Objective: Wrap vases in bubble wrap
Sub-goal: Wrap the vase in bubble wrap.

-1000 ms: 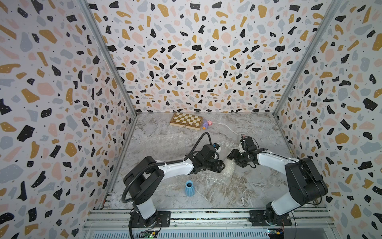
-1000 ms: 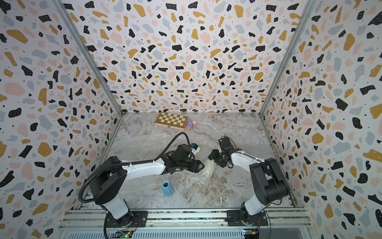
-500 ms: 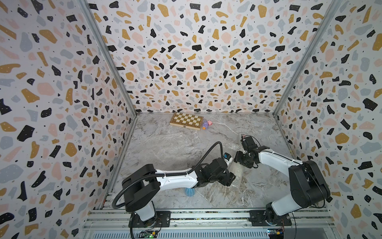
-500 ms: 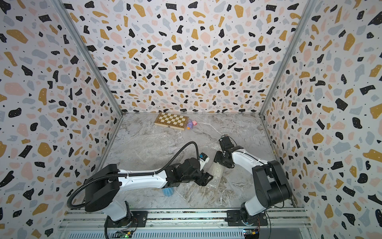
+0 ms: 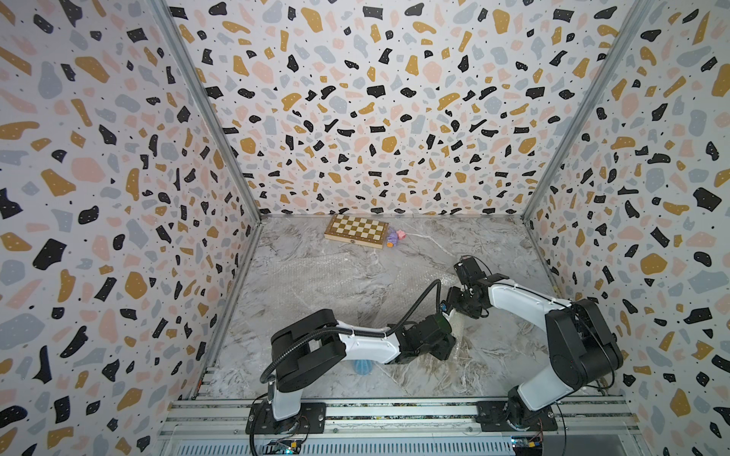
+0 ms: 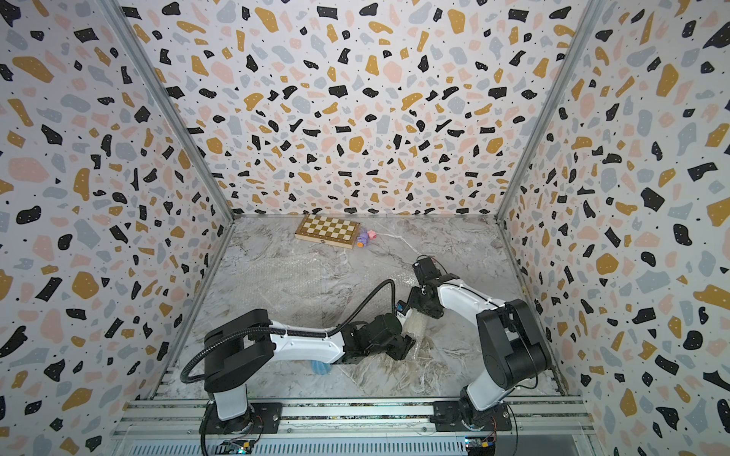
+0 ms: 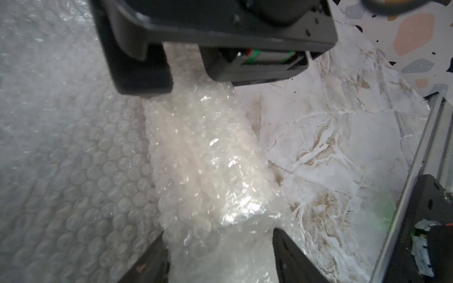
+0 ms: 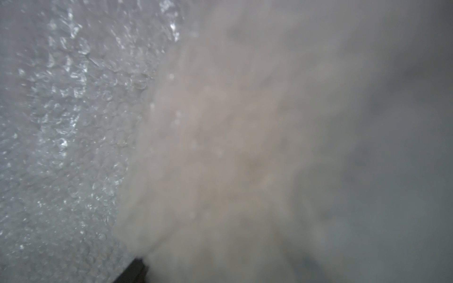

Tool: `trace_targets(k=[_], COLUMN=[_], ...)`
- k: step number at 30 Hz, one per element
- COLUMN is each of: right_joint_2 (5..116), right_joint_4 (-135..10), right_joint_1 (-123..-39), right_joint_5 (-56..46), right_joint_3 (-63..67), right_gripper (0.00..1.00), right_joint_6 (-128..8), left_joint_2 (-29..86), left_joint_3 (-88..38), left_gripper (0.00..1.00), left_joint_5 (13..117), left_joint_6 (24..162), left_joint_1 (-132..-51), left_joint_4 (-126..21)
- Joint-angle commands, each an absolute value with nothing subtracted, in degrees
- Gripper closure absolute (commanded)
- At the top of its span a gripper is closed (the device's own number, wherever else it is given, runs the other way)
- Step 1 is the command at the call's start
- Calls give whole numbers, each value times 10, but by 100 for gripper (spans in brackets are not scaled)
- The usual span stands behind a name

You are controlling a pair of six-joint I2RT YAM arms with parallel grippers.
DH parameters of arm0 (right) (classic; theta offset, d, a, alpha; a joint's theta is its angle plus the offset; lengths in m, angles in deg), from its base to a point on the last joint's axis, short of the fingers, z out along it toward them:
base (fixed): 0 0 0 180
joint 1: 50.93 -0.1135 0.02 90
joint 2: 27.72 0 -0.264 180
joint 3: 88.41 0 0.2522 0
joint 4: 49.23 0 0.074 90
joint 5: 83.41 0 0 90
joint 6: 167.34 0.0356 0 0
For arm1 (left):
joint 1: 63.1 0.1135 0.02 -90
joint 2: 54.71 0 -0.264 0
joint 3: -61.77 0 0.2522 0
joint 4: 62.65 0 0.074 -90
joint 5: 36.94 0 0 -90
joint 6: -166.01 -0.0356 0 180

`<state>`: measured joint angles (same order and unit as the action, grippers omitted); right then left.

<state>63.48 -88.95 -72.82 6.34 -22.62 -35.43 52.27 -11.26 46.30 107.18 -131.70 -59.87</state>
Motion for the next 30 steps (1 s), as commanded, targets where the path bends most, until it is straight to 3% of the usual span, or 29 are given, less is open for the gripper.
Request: trace_targets(k=[1,8,11,19,21,30], right_joint_2=[655,606,570,490,481,509], right_joint_4=[-905,-922,-932,-889,-843,-736], right_joint_1=[-729,-722,-705,-598,-575,-567], right_joint_5=[79,53,12,-251,-312,-321], right_joint_3=[-234,-222,-219,-290,-339,-398], right_gripper=[31,6,1,0,4,11], right_joint_6=[-358,-377,-395,-446,-421,-414], left_joint_2=[524,524,523,524,525,525], left_joint_3=[-115,-95,-87,-63,-60,-61], left_gripper=[44,53,55,57,58,58], left_joint_5=[450,465,467,484,494,503], left_joint_6=[1083,1124,1140,1174,1178,1178], left_joint_1=[-1318,-1315,-1312,-1299,-1295,-1293], left_joint_4=[-638,-650,-647,-669,-676,-675])
